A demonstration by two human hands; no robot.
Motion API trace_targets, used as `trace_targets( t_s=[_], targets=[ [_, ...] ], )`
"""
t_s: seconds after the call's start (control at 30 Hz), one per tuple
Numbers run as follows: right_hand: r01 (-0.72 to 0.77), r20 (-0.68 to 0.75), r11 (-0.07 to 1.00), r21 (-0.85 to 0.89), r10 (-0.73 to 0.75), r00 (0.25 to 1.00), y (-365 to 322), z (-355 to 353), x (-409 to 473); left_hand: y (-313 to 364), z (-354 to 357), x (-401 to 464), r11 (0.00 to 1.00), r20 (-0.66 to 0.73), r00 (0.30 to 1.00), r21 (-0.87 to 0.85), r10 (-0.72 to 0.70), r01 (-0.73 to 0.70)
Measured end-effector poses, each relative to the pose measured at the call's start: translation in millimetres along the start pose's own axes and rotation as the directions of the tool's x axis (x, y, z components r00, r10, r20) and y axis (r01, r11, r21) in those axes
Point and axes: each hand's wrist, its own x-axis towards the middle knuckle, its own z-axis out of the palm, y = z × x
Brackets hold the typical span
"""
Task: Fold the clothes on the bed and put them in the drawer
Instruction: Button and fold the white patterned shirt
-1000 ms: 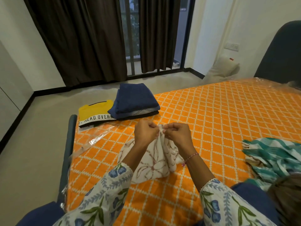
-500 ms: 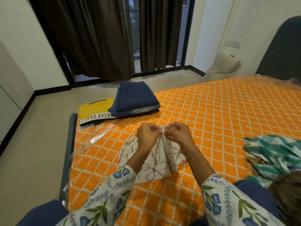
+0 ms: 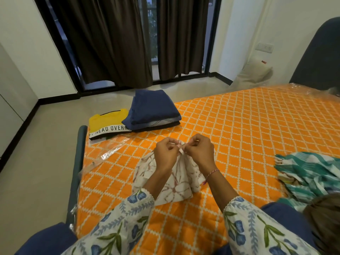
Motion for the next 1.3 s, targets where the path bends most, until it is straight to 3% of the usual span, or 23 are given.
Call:
trace_targets(
  t_s=[0.1, 0.2, 0.27, 0.4, 0.53, 0.8, 0.93, 1.03, 1.13, 1.23, 1.3],
  targets=[
    [-0.227, 0.122, 0.955, 0.189, 0.206, 0.971, -0.6, -6.3, 5.7, -3.9, -4.4, -0.3, 0.999, 0.067, 0.997, -0.003, 0.035, -0.035],
    [-0.449, 0.307, 0.834, 0.321, 0.357, 0.882, 0.5, -12.3, 11.5, -4.0, -13.8, 4.7, 0.967, 0.224, 0.965, -0.183, -0.133, 0.175],
    [-0.513, 0.341, 0.782, 0.354, 0.403, 0.85, 1.0, -11.3, 13.2, -5.0, -16.7, 6.0, 0.929, 0.267, 0.942, -0.249, -0.206, 0.273],
    [-0.401, 0.183, 0.844, 0.356, 0.357, 0.916, 6.4, 0.6, 9.0, -6.1, -10.2, 3.4, 0.949, 0.214, 0.949, -0.161, -0.233, 0.269],
    [-0.248, 0.005, 0.919, 0.306, 0.259, 0.966, 10.8, 11.5, 5.7, -5.7, -10.3, 7.1, 0.948, 0.267, 0.929, -0.122, -0.255, 0.295],
    [-0.177, -0.059, 0.963, 0.202, 0.193, 0.979, 10.3, 13.6, -0.4, -11.9, -10.4, 13.1, 0.986, 0.191, 0.982, 0.163, 0.005, -0.036],
    [-0.231, 0.089, 0.947, 0.223, 0.216, 0.972, 5.1, 4.3, 3.6, -9.8, -18.7, 18.1, 0.998, 0.34, 0.939, 0.065, -0.041, 0.02],
    [-0.474, 0.392, 0.825, 0.309, 0.343, 0.853, -3.5, -8.0, 13.9, -10.5, -28.9, 23.5, 0.992, 0.477, 0.876, -0.06, -0.068, 0.11],
    [-0.595, 0.491, 0.73, 0.336, 0.404, 0.772, -4.7, -7.7, 22.3, -7.2, -30.0, 26.1, 0.976, 0.482, 0.871, -0.124, -0.097, 0.177],
    [-0.596, 0.424, 0.711, 0.373, 0.441, 0.791, -3.1, 0.9, 30.6, -14.8, -25.1, 29.0, 0.997, 0.403, 0.914, 0.073, -0.034, 0.005],
    [-0.609, 0.425, 0.673, 0.419, 0.448, 0.787, -4.3, 4.5, 35.6, -25.7, -23.7, 29.2, 0.939, 0.403, 0.914, 0.299, 0.034, -0.167]
  ],
)
